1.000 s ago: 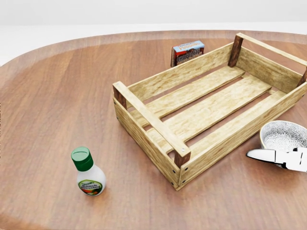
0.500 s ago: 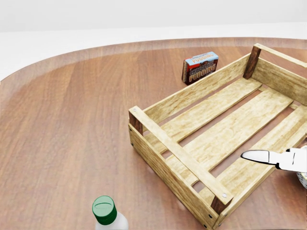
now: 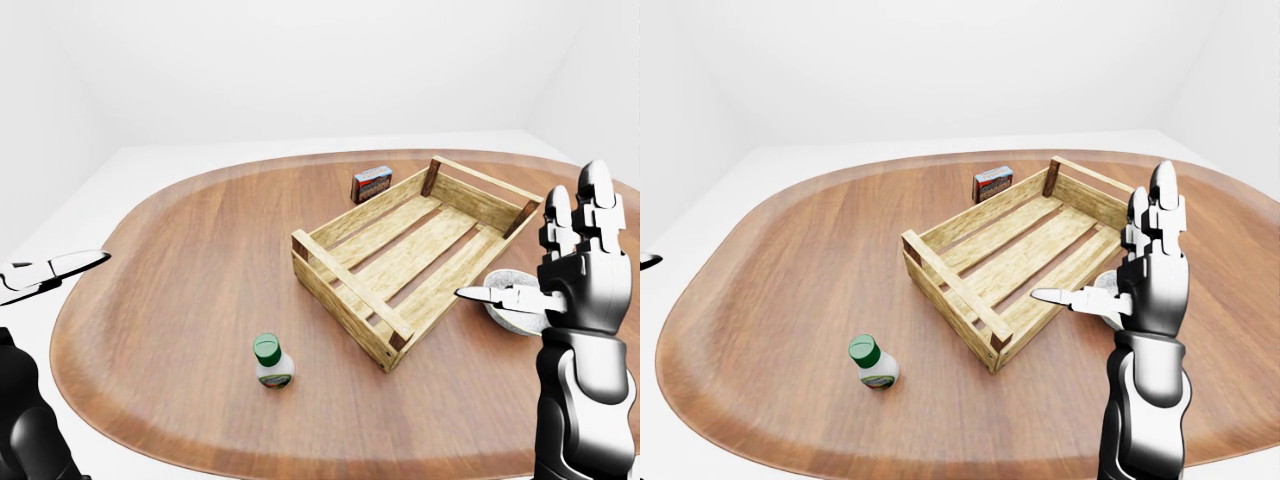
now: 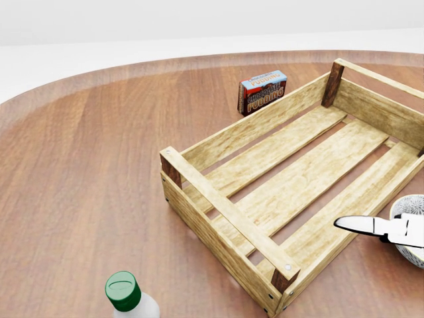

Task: Pick up the salad dressing and put it in the tray.

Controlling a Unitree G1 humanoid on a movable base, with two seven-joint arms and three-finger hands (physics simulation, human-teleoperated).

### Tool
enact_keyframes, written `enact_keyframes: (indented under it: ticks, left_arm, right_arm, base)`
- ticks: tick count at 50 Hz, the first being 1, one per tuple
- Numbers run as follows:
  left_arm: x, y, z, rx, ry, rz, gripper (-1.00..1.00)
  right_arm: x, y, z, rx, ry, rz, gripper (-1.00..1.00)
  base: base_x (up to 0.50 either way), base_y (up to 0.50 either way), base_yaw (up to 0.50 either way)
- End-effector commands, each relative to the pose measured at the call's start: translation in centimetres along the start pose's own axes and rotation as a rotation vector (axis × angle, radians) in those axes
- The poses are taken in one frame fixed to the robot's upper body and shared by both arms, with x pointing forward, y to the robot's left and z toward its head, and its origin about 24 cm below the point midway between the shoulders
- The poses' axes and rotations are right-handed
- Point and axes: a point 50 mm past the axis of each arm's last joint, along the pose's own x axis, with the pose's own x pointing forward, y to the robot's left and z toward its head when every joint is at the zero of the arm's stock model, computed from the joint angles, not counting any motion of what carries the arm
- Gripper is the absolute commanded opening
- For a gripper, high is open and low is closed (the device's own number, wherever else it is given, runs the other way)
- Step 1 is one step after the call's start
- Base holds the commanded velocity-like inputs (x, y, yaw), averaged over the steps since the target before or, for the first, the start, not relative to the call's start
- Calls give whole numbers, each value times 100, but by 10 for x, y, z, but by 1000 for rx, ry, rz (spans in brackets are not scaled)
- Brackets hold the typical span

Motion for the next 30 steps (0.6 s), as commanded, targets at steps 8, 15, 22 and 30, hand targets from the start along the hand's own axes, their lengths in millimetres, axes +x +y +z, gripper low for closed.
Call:
enact_keyframes:
  ticks: [8, 15, 22, 30]
  left_arm:
    - [-1, 0, -5, 4, 24, -2, 100]
    - [-2, 0, -6, 4, 29, -3, 100]
    - [-2, 0, -9, 5, 38, -5, 100]
    - [-2, -1, -7, 2, 32, -4, 100]
  right_arm:
    - [-5, 1, 5, 17, -16, 45, 100]
    - [-5, 2, 5, 12, -13, 55, 100]
    - [-6, 3, 4, 23, -8, 63, 100]
    - [-6, 4, 3, 27, -3, 62, 100]
  base:
    - [25, -2, 0]
    - [50, -5, 0]
    - [50, -5, 0]
    - [50, -5, 0]
